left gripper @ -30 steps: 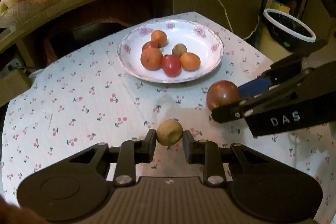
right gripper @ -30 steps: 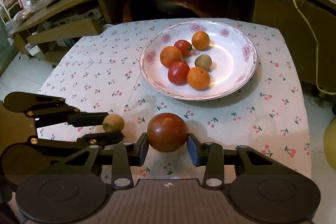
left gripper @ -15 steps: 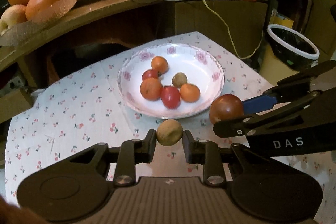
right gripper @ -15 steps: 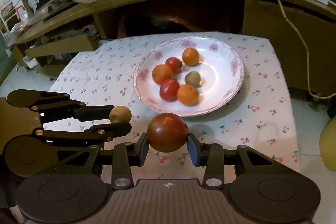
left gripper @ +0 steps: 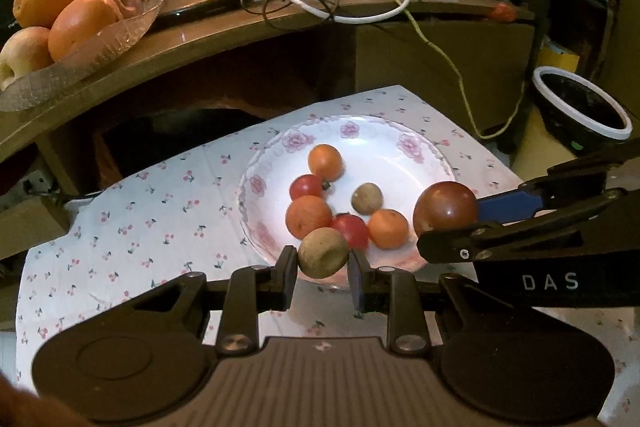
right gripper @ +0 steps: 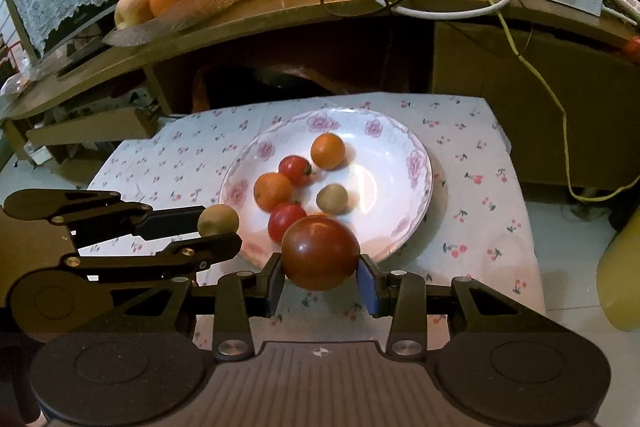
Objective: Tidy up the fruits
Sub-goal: 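Lift and carry the tomato and kiwi over the white plate with both tools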
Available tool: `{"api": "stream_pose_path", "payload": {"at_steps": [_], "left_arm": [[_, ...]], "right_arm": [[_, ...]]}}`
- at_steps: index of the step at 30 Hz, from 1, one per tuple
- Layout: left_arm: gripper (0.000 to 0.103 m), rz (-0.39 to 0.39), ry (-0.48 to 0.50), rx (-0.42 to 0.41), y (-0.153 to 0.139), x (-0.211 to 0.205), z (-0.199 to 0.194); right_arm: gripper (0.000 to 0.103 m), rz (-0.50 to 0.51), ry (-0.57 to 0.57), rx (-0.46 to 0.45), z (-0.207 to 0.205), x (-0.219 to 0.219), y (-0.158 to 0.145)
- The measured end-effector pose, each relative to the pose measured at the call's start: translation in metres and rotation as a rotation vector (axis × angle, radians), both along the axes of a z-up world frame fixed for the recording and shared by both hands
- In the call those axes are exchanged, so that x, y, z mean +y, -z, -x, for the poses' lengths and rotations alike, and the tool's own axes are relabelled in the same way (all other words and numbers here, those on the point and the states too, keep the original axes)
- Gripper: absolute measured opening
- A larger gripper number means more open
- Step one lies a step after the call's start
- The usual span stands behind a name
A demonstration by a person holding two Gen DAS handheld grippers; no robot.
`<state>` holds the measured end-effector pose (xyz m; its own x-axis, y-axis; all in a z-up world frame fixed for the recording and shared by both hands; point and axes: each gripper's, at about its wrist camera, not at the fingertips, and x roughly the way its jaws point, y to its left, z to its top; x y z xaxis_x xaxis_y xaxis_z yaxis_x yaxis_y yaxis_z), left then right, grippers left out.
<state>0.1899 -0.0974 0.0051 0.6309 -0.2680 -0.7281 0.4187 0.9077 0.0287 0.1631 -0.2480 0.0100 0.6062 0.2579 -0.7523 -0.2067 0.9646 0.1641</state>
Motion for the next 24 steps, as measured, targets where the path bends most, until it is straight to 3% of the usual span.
{"api": "stream_pose_path", "payload": {"at_steps": [24], "left_arm": [[0.033, -0.017, -0.005, 0.017, 0.022, -0.009, -0.028]], "right_arm": [[0.041, 0.054, 0.014, -0.035, -0.037, 0.001, 0.016]]}}
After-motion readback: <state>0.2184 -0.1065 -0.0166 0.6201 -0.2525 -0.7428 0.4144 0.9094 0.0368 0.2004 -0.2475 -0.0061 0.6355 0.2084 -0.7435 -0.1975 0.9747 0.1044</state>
